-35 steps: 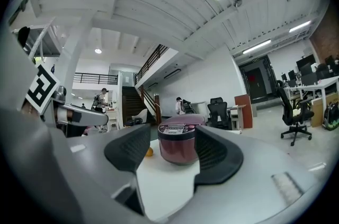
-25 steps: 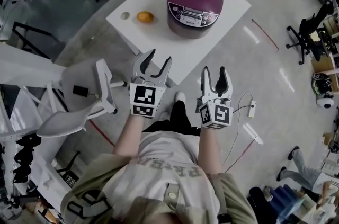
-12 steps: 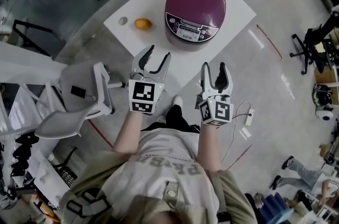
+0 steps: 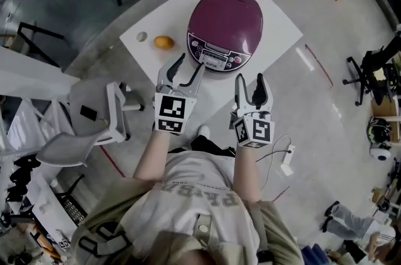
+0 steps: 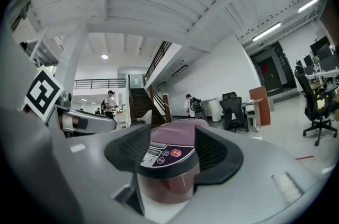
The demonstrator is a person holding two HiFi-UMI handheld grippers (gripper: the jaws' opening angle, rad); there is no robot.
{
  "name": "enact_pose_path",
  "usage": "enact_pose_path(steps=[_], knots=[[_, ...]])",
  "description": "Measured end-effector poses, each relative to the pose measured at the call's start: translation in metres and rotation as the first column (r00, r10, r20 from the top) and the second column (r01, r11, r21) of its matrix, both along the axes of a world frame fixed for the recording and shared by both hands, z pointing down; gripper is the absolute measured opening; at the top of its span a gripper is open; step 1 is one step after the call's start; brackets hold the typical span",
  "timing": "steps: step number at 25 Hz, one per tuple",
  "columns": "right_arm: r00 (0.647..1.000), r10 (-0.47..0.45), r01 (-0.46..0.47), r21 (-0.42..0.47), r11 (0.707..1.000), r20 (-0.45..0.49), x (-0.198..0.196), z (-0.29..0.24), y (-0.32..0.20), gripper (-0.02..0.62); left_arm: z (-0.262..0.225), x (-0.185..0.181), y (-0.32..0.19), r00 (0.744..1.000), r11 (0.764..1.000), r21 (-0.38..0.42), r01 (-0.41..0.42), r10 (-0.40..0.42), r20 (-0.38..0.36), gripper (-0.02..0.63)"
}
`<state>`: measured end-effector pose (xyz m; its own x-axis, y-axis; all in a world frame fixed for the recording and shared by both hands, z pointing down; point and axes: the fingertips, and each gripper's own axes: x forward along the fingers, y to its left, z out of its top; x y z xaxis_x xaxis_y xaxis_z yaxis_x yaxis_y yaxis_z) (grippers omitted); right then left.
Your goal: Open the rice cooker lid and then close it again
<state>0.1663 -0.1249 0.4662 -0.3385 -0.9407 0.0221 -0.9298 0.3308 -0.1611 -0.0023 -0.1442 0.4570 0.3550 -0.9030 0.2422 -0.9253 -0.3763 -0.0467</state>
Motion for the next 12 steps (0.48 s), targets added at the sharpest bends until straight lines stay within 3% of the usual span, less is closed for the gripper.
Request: enact_pose_path(steps=[12], knots=[[0.999, -0.053, 0.053, -0.002, 0.999, 0.006, -0.003, 0.001, -0.034, 0.235, 0.003, 0.010, -0.032, 1.000, 1.000, -0.011, 0.001, -0.001, 0.011, 0.239]])
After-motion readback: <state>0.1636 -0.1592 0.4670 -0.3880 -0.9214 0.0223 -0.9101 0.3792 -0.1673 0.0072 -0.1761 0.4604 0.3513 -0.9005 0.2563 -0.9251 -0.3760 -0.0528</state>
